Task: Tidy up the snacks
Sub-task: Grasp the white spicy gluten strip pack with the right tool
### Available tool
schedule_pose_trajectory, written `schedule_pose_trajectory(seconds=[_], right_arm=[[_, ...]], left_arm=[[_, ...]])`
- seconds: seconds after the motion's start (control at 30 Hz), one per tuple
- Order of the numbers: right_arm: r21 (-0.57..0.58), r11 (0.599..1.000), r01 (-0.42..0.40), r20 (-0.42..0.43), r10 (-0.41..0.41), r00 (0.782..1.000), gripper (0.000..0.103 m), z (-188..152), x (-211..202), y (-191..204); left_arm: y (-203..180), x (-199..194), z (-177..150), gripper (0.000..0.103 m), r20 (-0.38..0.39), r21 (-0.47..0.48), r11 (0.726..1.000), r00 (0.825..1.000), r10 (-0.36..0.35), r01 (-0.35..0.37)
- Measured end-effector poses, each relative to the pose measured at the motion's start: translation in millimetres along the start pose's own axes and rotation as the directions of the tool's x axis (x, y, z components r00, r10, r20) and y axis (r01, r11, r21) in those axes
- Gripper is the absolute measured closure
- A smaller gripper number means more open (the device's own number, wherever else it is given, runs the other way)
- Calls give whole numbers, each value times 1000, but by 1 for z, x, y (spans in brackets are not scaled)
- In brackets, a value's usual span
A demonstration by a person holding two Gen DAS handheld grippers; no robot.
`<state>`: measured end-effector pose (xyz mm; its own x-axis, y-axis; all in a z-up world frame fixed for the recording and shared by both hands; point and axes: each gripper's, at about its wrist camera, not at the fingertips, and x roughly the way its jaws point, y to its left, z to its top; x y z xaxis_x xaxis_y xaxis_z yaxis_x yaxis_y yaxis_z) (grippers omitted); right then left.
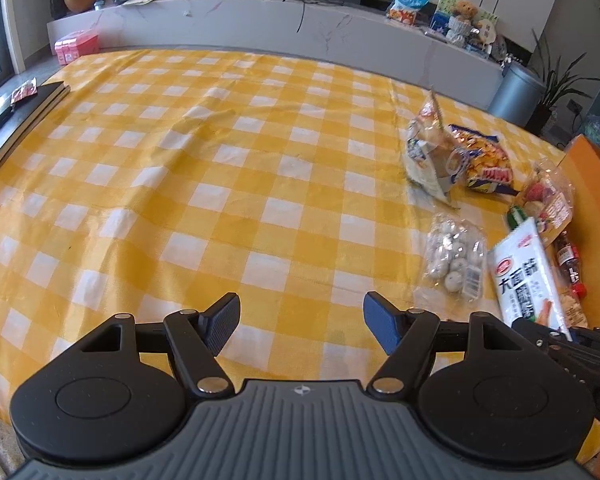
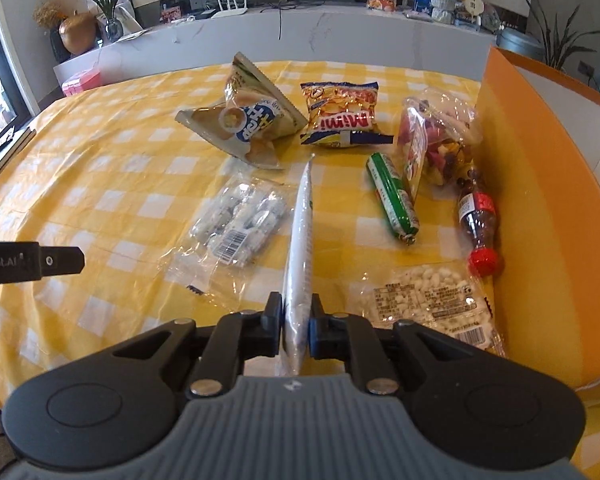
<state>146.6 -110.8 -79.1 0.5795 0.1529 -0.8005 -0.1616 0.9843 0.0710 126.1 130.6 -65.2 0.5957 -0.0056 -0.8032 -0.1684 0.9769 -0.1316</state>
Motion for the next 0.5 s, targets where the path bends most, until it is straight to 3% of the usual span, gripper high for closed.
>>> schedule_pose_trajectory(seconds=[0.2,0.4,0.5], right_arm=[[23,1000,-18,37,17,999,96,-2,-12,-12],[-51,999,-4,120,10,993,96,-6,-44,-23],[-7,1000,-9,133,10,991,96,-8,-51,-39]], left_arm=[[-23,-14,6,20,57,96,994,997,-57,52],[-64,-14,12,16,54,156,981,991,-124,114],[-92,-6,11,16,49,207,978,998,-50,38]])
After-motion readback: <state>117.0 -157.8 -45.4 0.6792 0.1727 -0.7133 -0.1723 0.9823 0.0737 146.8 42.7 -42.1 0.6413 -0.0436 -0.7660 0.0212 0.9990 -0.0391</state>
